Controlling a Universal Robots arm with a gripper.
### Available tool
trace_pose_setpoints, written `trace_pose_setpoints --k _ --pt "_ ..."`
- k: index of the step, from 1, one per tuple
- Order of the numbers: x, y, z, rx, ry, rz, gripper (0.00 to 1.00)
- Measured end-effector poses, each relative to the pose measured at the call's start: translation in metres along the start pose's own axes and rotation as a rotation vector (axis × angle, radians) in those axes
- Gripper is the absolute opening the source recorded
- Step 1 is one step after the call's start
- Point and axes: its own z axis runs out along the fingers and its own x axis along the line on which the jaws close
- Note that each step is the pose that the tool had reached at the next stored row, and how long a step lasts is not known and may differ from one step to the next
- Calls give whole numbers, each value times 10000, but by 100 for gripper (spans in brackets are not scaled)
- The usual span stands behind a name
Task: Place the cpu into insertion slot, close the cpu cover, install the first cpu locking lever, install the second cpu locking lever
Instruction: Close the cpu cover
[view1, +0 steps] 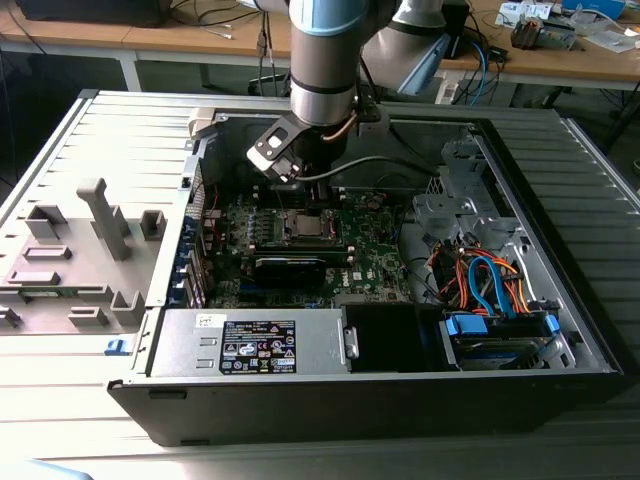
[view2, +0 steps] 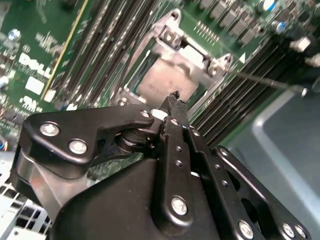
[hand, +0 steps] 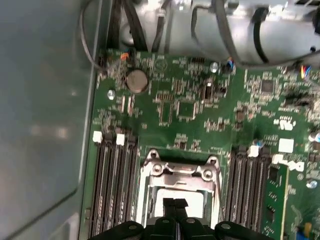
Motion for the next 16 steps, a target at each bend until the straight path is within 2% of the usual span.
trace_pose_setpoints --k 3,7,9,10,14,16 --pt "7 -71 56 0 1 -2 11" --pt "14 -135 114 0 2 -1 11" --pt "21 -199 174 0 2 -1 11" --pt "21 -214 184 7 -7 -2 11" --pt "23 -218 194 1 4 -2 11" --pt "21 -187 183 3 13 1 11"
